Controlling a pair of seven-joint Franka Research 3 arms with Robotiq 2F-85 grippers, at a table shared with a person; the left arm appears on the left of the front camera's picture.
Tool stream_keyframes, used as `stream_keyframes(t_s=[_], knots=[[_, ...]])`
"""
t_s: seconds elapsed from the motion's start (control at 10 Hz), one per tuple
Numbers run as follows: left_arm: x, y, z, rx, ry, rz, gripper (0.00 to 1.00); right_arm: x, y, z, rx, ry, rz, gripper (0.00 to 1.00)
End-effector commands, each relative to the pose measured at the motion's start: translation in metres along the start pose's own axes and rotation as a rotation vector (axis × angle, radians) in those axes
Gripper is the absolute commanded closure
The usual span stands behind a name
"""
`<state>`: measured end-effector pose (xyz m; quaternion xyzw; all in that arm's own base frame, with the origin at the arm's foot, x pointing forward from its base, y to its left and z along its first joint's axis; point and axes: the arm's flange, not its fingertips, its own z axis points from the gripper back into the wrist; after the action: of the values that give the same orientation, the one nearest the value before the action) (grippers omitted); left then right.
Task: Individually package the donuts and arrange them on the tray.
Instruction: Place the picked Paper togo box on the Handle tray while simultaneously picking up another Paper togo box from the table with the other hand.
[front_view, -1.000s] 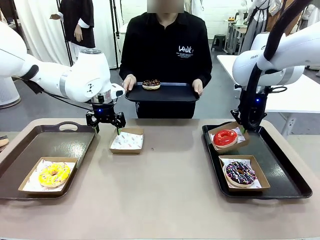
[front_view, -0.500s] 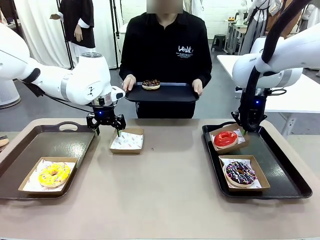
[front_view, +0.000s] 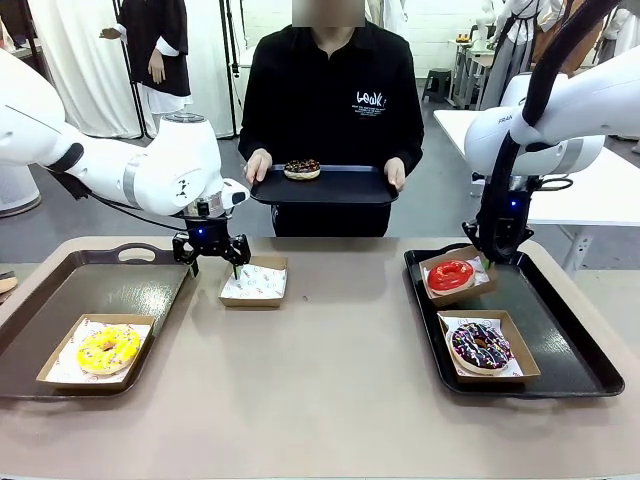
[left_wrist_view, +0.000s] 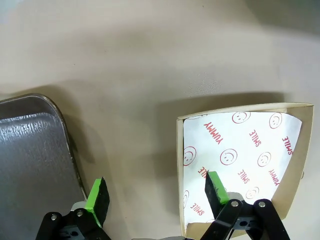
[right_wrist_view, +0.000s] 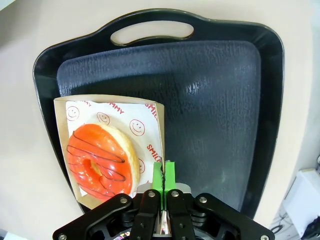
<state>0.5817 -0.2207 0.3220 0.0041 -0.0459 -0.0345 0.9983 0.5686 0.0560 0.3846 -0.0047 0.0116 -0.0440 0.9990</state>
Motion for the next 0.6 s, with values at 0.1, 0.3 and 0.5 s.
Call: stream_keyframes(t_s=[0.1,0.3,0.5], knots=[[0.0032,-0.0045,-0.0024,-0.008,-0.009,0.022,0.00,0.0072,0.0043,-0.0014,-0.002,-0.009,-0.025,0.99],[0.0036,-0.0046,-0.0046,-0.011,-0.002,0.015,0.00,0.0083,0.0055,-0.0031,0.006,-0.009,-0.022,0.99],[0.0037,-0.0050,-0.0056,-0.014,0.003,0.007,0.00,0.0102,0.0066,-0.0076,0.008,-0.003,-0.023,0.99]])
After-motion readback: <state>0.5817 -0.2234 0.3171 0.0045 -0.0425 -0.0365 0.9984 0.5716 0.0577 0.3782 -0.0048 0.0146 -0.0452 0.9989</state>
